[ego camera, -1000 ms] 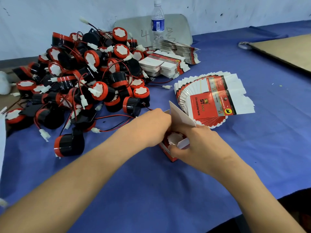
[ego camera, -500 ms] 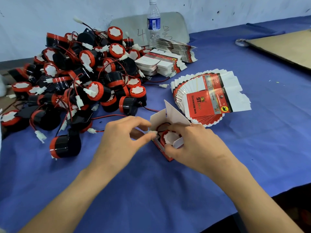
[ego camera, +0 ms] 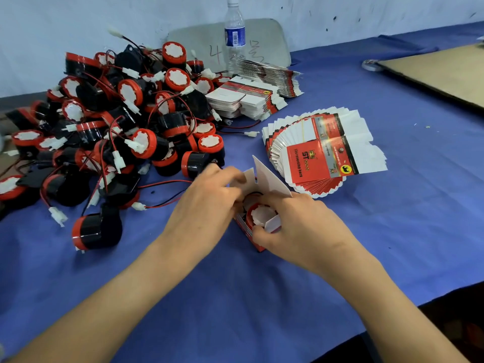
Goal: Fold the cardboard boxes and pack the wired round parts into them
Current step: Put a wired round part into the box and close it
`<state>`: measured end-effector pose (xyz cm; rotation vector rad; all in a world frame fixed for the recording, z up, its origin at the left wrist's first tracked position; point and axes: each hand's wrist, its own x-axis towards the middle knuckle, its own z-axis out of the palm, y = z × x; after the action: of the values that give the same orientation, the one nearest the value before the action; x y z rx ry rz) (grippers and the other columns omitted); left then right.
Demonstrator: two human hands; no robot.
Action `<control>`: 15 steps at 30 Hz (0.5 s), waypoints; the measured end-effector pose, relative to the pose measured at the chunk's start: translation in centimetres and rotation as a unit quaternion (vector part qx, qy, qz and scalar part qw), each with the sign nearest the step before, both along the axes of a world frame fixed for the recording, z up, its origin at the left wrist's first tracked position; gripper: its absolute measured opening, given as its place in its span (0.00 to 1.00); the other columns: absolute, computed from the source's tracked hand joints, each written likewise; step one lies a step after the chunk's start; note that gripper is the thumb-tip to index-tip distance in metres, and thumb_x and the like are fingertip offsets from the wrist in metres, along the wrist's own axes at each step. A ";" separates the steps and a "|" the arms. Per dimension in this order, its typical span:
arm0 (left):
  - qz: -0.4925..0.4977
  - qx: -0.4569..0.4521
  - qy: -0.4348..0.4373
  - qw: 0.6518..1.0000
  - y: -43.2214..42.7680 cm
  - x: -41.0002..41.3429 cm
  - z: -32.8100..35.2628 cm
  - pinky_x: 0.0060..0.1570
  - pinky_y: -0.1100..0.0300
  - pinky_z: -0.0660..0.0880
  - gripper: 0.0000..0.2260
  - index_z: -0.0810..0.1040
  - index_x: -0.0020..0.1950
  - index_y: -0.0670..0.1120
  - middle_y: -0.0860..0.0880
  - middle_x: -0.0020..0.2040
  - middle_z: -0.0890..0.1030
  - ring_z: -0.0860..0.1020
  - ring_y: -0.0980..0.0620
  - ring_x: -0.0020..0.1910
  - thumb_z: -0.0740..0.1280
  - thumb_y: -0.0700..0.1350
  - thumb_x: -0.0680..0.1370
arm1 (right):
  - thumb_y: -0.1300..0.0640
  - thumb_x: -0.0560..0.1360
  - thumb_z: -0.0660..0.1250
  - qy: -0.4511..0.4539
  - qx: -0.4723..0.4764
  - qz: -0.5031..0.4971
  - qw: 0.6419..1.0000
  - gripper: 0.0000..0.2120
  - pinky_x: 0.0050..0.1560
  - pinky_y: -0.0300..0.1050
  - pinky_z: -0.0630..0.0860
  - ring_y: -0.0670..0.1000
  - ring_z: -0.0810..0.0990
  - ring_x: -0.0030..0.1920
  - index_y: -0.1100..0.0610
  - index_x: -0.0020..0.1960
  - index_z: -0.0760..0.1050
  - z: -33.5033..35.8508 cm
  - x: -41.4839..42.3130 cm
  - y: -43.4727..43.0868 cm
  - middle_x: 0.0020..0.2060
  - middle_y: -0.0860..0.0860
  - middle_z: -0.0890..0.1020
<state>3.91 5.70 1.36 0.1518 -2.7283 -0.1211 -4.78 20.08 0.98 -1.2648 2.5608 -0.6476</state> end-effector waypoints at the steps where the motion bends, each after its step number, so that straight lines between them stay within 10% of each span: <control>1: 0.015 0.004 0.014 1.000 0.2 0.3 -0.1 0.40 0.49 0.77 0.04 0.84 0.39 0.39 0.44 0.59 0.80 0.76 0.40 0.44 0.77 0.35 0.67 | 0.45 0.72 0.63 -0.002 -0.003 0.000 1.000 0.13 0.44 0.44 0.78 0.52 0.79 0.48 0.42 0.56 0.73 0.0 0.0 0.0 0.46 0.46 0.80; 7: 0.031 0.123 0.042 0.991 0.4 1.1 -1.3 0.52 0.44 0.73 0.02 0.85 0.45 0.45 0.48 0.72 0.70 0.78 0.45 0.54 0.73 0.40 0.74 | 0.43 0.72 0.62 0.008 -0.021 -0.011 1.000 0.15 0.44 0.44 0.77 0.52 0.80 0.49 0.40 0.58 0.73 -0.5 0.2 0.1 0.49 0.44 0.80; 15: 0.040 0.217 0.119 0.968 1.9 1.7 -3.1 0.56 0.64 0.72 0.07 0.86 0.46 0.45 0.53 0.71 0.71 0.75 0.58 0.61 0.68 0.43 0.75 | 0.41 0.71 0.62 -0.006 -0.061 -0.011 0.998 0.16 0.46 0.48 0.78 0.49 0.80 0.49 0.42 0.57 0.71 -0.9 0.4 0.3 0.51 0.42 0.80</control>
<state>5.63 7.60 -1.69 0.3468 -2.4148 -0.6681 -4.43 20.34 0.11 -1.2666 2.5640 -0.8242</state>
